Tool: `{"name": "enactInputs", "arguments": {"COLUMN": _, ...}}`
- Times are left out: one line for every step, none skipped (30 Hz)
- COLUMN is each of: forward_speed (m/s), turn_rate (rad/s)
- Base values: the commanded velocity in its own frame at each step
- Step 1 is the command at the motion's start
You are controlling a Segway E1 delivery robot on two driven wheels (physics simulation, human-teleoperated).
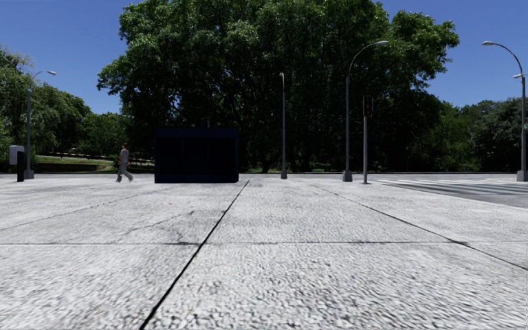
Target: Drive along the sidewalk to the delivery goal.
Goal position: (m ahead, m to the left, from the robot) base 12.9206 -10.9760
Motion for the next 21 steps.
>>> {"name": "enactInputs", "arguments": {"forward_speed": 2.0, "turn_rate": -0.02}}
{"name": "enactInputs", "arguments": {"forward_speed": 2.0, "turn_rate": -0.03}}
{"name": "enactInputs", "arguments": {"forward_speed": 2.0, "turn_rate": -0.03}}
{"name": "enactInputs", "arguments": {"forward_speed": 2.0, "turn_rate": -0.06}}
{"name": "enactInputs", "arguments": {"forward_speed": 2.0, "turn_rate": -0.14}}
{"name": "enactInputs", "arguments": {"forward_speed": 2.0, "turn_rate": -0.18}}
{"name": "enactInputs", "arguments": {"forward_speed": 2.0, "turn_rate": -0.21}}
{"name": "enactInputs", "arguments": {"forward_speed": 2.0, "turn_rate": -0.25}}
{"name": "enactInputs", "arguments": {"forward_speed": 2.0, "turn_rate": -0.25}}
{"name": "enactInputs", "arguments": {"forward_speed": 2.0, "turn_rate": -0.28}}
{"name": "enactInputs", "arguments": {"forward_speed": 2.0, "turn_rate": -0.3}}
{"name": "enactInputs", "arguments": {"forward_speed": 2.0, "turn_rate": -0.3}}
{"name": "enactInputs", "arguments": {"forward_speed": 2.0, "turn_rate": -0.3}}
{"name": "enactInputs", "arguments": {"forward_speed": 2.0, "turn_rate": -0.3}}
{"name": "enactInputs", "arguments": {"forward_speed": 2.0, "turn_rate": -0.3}}
{"name": "enactInputs", "arguments": {"forward_speed": 2.0, "turn_rate": -0.31}}
{"name": "enactInputs", "arguments": {"forward_speed": 2.0, "turn_rate": -0.35}}
{"name": "enactInputs", "arguments": {"forward_speed": 2.0, "turn_rate": -0.37}}
{"name": "enactInputs", "arguments": {"forward_speed": 2.0, "turn_rate": -0.37}}
{"name": "enactInputs", "arguments": {"forward_speed": 2.0, "turn_rate": -0.37}}
{"name": "enactInputs", "arguments": {"forward_speed": 2.0, "turn_rate": -0.37}}
